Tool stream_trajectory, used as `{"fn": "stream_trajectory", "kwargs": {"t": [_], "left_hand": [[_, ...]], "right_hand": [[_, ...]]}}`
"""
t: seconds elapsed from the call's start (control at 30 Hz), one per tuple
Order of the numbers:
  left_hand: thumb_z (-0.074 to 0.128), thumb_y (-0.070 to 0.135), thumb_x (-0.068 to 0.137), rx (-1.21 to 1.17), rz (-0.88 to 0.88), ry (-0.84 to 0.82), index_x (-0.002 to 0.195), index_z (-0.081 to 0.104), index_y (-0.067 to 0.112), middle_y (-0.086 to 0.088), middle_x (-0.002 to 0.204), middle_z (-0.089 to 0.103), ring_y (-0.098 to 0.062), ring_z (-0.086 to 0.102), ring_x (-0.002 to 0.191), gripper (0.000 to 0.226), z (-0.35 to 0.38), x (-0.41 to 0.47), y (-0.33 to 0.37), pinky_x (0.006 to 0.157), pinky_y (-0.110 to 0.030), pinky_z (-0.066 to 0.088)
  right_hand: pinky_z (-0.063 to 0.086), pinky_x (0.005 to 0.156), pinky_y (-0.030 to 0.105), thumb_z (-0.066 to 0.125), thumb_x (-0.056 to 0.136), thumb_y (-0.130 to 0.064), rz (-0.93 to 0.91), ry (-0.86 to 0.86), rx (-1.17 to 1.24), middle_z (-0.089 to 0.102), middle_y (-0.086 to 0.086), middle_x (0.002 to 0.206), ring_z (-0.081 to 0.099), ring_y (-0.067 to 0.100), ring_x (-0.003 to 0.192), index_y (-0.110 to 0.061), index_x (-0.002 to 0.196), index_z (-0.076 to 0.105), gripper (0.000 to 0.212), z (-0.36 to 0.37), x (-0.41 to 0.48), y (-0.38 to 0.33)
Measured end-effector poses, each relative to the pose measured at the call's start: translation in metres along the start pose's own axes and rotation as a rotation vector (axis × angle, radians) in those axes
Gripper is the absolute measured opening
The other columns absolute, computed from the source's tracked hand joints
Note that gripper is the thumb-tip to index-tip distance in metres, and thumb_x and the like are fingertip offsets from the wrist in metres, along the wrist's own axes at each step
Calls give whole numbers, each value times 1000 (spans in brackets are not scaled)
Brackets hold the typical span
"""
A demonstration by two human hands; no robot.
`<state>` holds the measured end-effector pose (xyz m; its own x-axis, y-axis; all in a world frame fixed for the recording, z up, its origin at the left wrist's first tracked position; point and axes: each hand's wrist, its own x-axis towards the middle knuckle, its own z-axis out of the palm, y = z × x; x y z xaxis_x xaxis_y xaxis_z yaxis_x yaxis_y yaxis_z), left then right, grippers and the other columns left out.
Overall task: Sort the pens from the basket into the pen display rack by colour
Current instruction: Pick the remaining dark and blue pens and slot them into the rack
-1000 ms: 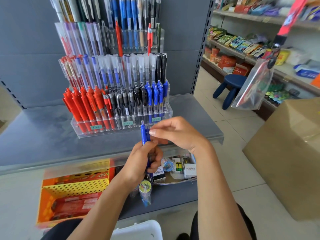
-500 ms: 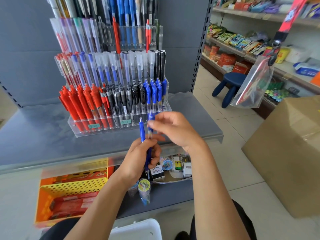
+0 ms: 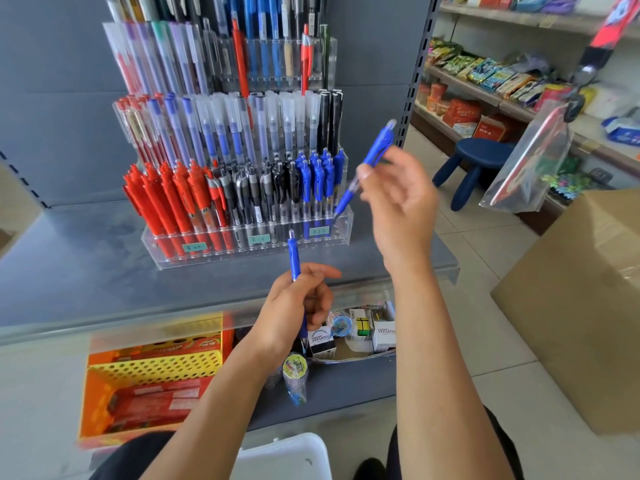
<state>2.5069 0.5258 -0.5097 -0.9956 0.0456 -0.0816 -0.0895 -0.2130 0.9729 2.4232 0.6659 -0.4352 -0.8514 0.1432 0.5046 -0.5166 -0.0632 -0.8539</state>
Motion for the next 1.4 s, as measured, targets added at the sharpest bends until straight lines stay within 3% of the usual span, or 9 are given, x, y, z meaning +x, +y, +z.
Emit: {"fn": "stream_trajectory", "kwargs": {"t": [0.1,0.23,0.37,0.63,0.97,1.13,1.2,1.3,1.4], "left_hand": [[37,13,108,-6,-11,-5,108,64,3,-6,62,48,-17,33,48,29,-2,0,-1,45,-26,28],[38,11,107,1,-28,-10,107,65,5,-3,61,43,-15,26,48,27,-3,1,-1,46,-28,19],[38,10,106,3,-36,-7,105,65,7,-2,61,40,-14,24,48,27,-3,1,0,45,-26,20],[38,7,105,-10,-44,-17,105,63,5,-2,60,39,-13,25,47,26,-3,1,1,43,-25,19],[38,7,105,2,-48,-7,105,63,5,-2,61,39,-14,25,47,25,-4,0,1,44,-26,18],[38,7,105,-1,-47,8,106,64,5,-2,60,39,-14,24,48,25,-5,-3,3,47,-28,17],[38,8,105,1,-46,12,106,64,5,-2,60,39,-14,25,48,25,-4,-4,4,48,-30,16],[39,10,105,8,-48,28,104,63,4,-1,59,38,-14,26,48,25,-2,-3,5,48,-31,16],[39,15,107,55,-46,49,86,51,6,-2,59,36,-13,24,49,26,3,-5,6,49,-30,17]], "right_hand": [[60,85,38,69,94,-9,-102,88,-65,75,10,102,74,21,91,-12,117,67,23,-2,12,5],[55,84,21,71,92,-7,-92,30,-145,75,-5,104,73,9,95,-10,118,69,27,3,16,17],[53,82,15,70,93,-10,-79,39,-193,73,-14,101,72,2,95,-10,120,69,27,8,18,20],[58,85,28,69,92,-15,5,-61,-406,77,-5,97,71,2,87,-15,119,72,27,17,14,38],[60,78,37,70,89,-34,98,13,-589,77,-14,89,71,0,81,-26,104,78,19,20,9,48],[54,85,30,69,91,-27,174,-48,-610,72,-13,108,65,6,92,-28,122,69,31,12,2,42],[52,80,27,71,90,-30,197,-39,-512,70,-13,100,62,5,86,-27,110,70,20,6,-7,30],[48,67,19,74,85,-48,202,-306,-440,72,-13,78,63,3,73,-26,83,76,22,-1,-21,6],[52,66,21,82,78,-49,291,-661,-451,74,-6,78,66,7,74,-23,79,79,26,4,-29,-3]]}}
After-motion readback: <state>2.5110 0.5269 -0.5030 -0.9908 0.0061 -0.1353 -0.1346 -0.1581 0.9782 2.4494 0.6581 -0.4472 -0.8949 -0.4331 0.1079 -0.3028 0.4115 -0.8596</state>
